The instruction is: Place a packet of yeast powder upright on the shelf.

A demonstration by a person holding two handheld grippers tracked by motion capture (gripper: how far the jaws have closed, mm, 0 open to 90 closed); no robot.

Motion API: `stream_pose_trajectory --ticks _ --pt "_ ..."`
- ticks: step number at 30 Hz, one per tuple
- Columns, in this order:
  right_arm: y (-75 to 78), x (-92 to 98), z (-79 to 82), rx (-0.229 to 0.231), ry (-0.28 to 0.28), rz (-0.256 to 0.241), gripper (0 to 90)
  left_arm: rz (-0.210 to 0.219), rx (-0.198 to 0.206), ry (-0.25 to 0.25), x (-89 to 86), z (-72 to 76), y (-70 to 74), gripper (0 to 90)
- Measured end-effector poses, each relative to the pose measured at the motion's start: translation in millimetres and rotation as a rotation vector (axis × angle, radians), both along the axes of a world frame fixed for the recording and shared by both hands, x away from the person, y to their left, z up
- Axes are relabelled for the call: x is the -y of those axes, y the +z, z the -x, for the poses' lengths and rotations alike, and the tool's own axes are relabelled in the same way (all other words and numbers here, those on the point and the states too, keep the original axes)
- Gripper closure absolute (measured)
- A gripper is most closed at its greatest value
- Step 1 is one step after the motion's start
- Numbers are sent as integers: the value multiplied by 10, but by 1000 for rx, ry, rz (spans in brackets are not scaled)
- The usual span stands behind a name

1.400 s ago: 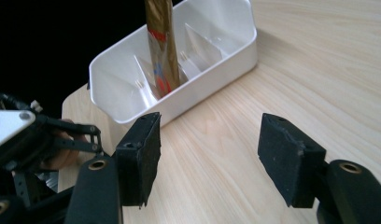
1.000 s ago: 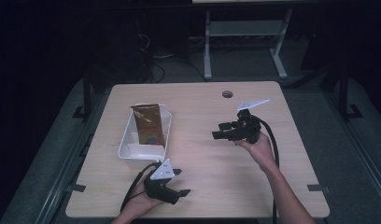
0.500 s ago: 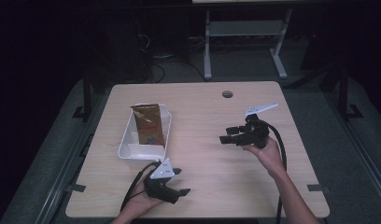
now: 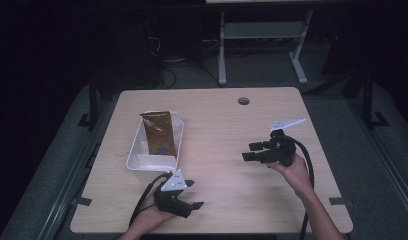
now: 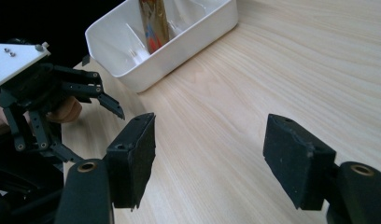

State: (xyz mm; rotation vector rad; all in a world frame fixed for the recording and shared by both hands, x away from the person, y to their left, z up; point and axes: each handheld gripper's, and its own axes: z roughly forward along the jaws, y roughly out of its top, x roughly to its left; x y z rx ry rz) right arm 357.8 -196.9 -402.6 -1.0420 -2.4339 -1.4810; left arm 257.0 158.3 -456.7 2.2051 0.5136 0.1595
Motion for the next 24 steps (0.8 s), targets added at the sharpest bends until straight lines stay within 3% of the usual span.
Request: stream_pose_trajectory --ticks 24 --pt "-174 285 338 -8 -35 0 307 0 -8 11 -15 -22 -10 230"
